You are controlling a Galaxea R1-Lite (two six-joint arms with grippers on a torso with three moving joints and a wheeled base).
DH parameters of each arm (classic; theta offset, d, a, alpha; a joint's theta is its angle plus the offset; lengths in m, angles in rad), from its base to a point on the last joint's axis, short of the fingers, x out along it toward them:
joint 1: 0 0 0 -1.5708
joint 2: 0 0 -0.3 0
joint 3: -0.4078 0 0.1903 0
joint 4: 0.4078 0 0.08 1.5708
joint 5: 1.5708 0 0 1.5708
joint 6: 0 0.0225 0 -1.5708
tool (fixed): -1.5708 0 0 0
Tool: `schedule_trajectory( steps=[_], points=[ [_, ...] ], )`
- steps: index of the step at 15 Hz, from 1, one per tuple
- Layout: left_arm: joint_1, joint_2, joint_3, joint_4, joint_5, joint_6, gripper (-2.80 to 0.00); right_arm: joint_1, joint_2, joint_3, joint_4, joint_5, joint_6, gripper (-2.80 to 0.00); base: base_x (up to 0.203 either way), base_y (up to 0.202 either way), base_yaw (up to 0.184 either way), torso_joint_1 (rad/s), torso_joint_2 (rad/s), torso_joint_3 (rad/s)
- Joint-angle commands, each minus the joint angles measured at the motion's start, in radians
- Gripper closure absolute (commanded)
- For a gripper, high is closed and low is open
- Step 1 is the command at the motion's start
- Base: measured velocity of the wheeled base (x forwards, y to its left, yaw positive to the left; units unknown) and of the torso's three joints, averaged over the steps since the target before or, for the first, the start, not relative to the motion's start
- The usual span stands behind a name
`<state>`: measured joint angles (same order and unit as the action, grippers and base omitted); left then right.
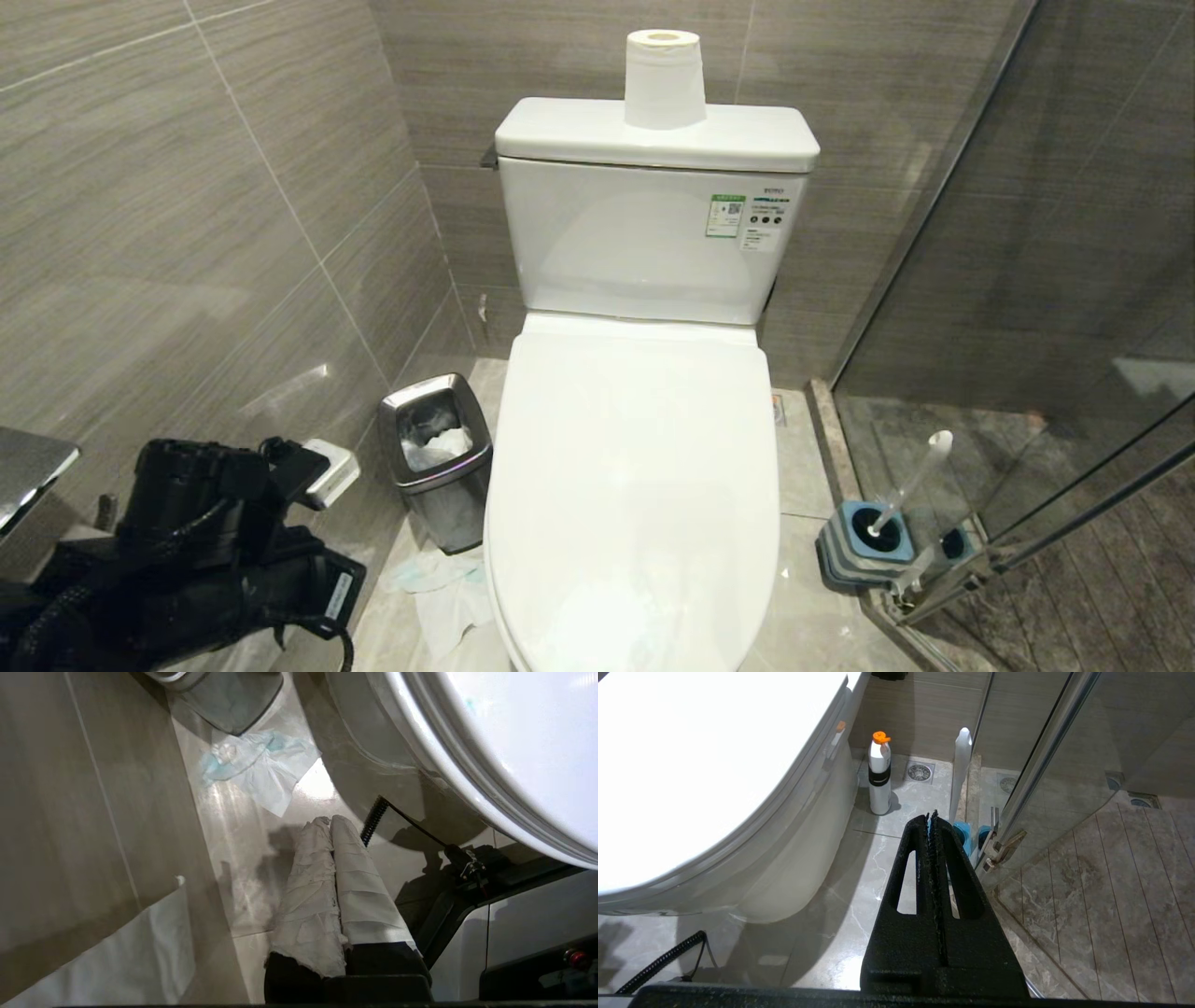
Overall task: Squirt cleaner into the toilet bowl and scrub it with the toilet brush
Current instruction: Use the left hand to lift the toilet lid slightly
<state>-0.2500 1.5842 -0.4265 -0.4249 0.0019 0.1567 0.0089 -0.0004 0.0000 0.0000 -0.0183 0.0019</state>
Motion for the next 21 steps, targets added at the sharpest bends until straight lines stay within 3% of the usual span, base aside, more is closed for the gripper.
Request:
schedule_trajectory(
  steps=[1,3,11,14,20,21],
  points=[
    [0.014,0.125,0.042,-0.103,-0.006,-0.021,0.00,0.000,0.000,0.002,0.000,0.000,0.000,0.00,0.000,0.000,0.000,0.000,0.00,0.000],
    [0.036,0.177,0.054,-0.159,-0.042,-0.037,0.00,0.000,0.000,0.002,0.000,0.000,0.000,0.00,0.000,0.000,0.000,0.000,0.00,0.000],
    [0.052,0.250,0.033,-0.242,-0.289,-0.356,0.00,0.000,0.000,0.002,0.000,0.000,0.000,0.00,0.000,0.000,0.000,0.000,0.00,0.000],
    [0.086,0.327,0.033,-0.378,-0.320,-0.408,0.00,0.000,0.000,0.002,0.000,0.000,0.000,0.00,0.000,0.000,0.000,0.000,0.00,0.000],
    [0.187,0.534,0.083,-0.778,-0.349,-0.421,0.00,0.000,0.000,0.002,0.000,0.000,0.000,0.00,0.000,0.000,0.000,0.000,0.00,0.000],
    [0.193,0.555,0.095,-0.839,-0.350,-0.456,0.00,0.000,0.000,0.002,0.000,0.000,0.000,0.00,0.000,0.000,0.000,0.000,0.00,0.000]
  ],
)
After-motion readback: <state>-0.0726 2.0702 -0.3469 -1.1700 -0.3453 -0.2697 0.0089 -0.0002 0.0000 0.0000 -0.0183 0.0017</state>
